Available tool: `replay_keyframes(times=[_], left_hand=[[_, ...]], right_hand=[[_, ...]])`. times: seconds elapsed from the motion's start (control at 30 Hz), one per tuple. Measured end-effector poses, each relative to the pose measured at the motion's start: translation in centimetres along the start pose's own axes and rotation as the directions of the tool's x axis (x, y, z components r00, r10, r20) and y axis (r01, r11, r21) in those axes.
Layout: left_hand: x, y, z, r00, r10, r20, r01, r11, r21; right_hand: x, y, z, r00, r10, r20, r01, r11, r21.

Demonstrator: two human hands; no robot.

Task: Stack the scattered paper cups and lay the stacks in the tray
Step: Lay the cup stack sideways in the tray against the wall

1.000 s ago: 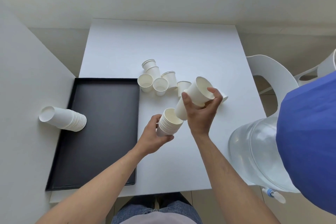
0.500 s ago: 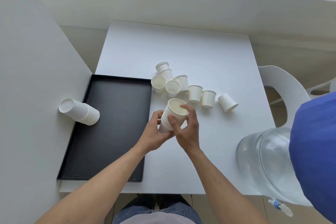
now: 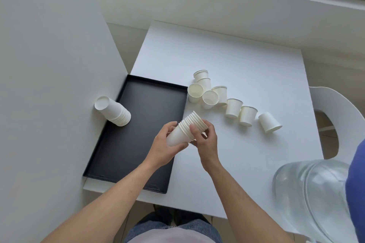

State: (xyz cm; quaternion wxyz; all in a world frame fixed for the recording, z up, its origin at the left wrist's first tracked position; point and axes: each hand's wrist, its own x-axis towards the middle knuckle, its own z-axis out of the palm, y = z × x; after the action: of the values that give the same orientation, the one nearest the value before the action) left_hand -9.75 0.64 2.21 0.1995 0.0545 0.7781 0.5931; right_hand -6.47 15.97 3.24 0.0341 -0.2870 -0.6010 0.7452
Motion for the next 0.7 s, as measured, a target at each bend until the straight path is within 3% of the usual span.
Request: replay_keyframes(times=[0.2, 0.33, 0.47, 0.7], left_hand=[[-1.8, -1.4, -3.0, 0.976, -0.021, -0.215, 0.007, 0.998, -0.065], [-3.0, -1.9, -4.9, 0.913, -0.056, -0.405, 0.018, 0.995, -0.097], [-4.2, -2.8, -7.5, 0.838, -0.074, -0.541, 0.073, 0.997, -0.023], [-5.1, -4.1, -11.1, 0.743, -0.078, -0.664, 0.228, 0.963, 0.143]], right_hand=[[0.4, 1.6, 3.7, 0.949, 0.280, 0.146, -0.307, 0.925, 0.223], [0.5, 2.6, 6.8, 0.868, 0.360, 0.342, -0.420, 0.900, 0.119], [0.2, 4.0, 10.3, 0.854, 0.376, 0.361, -0.319, 0.925, -0.208], [0.0, 6.4, 15.3, 0.800, 0.386, 0.459, -0.146, 0.868, -0.475]])
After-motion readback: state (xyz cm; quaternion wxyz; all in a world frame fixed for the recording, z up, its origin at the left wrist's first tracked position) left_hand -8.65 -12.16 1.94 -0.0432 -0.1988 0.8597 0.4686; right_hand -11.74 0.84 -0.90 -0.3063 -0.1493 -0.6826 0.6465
